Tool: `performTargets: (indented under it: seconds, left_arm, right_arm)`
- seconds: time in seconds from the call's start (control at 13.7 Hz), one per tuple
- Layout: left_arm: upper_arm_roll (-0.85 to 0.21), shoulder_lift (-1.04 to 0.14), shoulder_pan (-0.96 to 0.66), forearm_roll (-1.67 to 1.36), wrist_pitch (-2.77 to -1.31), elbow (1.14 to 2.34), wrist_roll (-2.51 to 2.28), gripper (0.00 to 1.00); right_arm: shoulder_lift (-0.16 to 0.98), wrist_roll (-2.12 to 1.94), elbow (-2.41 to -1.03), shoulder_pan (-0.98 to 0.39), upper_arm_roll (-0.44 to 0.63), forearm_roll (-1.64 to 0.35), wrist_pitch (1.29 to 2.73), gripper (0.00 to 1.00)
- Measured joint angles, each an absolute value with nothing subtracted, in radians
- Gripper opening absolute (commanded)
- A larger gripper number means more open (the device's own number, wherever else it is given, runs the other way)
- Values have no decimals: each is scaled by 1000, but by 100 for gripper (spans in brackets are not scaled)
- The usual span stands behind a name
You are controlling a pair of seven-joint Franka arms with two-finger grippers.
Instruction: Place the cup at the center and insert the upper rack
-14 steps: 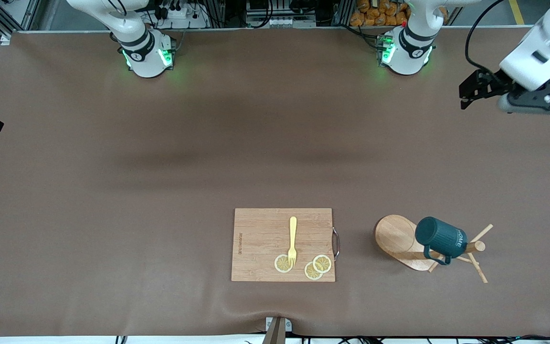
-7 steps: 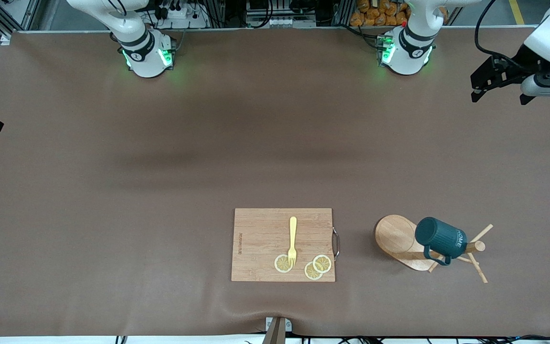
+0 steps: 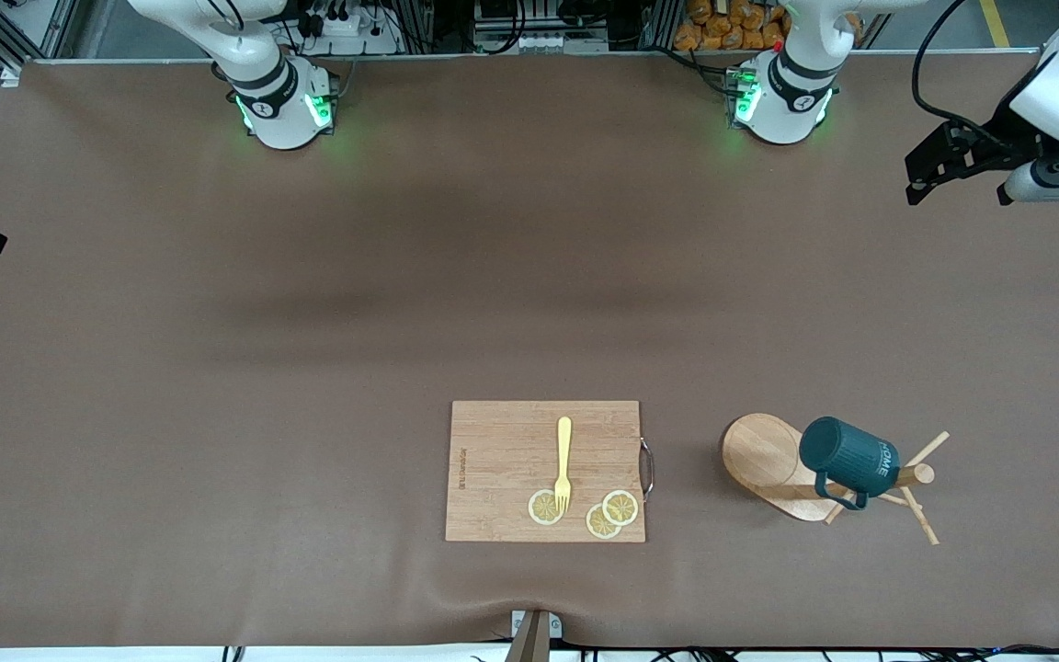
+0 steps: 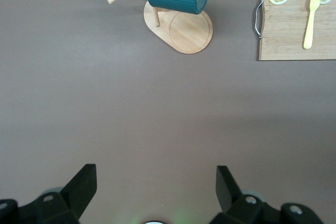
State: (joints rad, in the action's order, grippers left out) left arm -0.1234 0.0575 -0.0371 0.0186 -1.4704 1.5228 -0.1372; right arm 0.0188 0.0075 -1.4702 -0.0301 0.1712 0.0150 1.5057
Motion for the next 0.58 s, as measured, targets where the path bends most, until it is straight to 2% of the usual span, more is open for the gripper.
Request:
performTargets:
  seconds: [0.58]
  left_arm:
    - [-123, 56, -35, 19, -1470, 1522, -188, 100]
  right_arm:
    - [19, 7, -1470, -30, 170, 15, 1506, 100]
